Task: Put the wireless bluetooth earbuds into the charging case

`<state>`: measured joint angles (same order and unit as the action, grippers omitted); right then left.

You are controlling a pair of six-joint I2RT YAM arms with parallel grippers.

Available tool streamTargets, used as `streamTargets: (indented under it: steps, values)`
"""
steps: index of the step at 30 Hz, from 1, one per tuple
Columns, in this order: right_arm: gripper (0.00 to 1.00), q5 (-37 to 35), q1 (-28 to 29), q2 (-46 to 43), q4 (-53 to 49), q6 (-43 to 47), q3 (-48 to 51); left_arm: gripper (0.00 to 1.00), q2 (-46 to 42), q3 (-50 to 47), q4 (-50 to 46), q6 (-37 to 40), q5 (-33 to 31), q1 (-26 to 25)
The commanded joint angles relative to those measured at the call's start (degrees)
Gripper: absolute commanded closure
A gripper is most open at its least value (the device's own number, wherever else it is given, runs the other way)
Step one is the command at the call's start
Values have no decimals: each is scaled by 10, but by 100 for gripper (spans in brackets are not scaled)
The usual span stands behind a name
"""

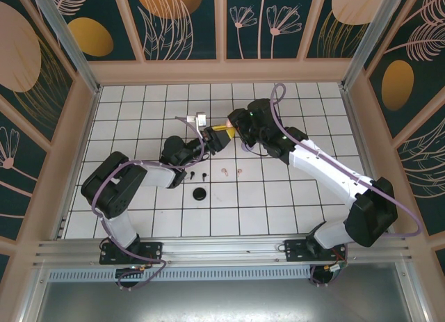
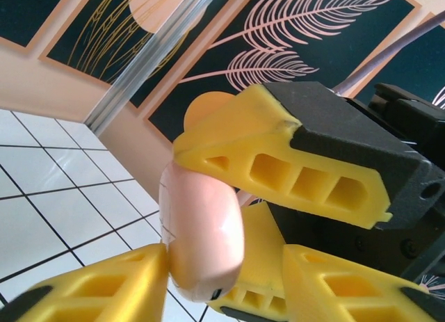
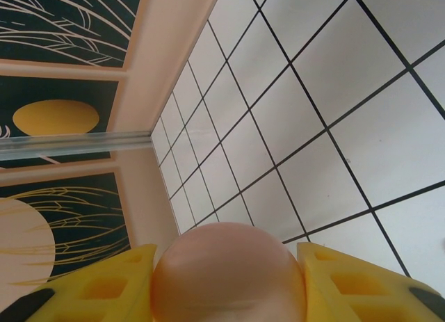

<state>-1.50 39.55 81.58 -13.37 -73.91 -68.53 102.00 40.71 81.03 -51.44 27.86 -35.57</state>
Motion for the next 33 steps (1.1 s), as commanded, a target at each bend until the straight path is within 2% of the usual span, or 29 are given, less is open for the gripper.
streamTargets:
  steps: [1,8,15,17,26,29,31,33]
  values:
    - [75,-6,4,2,16,-4,-20,59,10,22,33,-3,0,-2]
    - [75,-3,4,2,19,-4,-18,63,18,27,37,-5,-8,-3]
    - [76,-3,5,1,19,-4,-16,63,21,31,45,-11,-24,-3]
    - [76,-4,5,-1,19,-4,-16,70,22,32,47,-11,-25,-4]
    - [74,-3,6,-2,25,-4,-15,87,26,27,52,-17,-25,-3]
    - [63,-4,5,-4,26,1,-18,99,26,27,52,-20,-25,-3]
    - [46,-6,3,-8,25,9,-22,100,26,28,51,-22,-25,-4]
    - [33,-13,-2,-16,21,16,-26,100,26,28,47,-23,-25,-4]
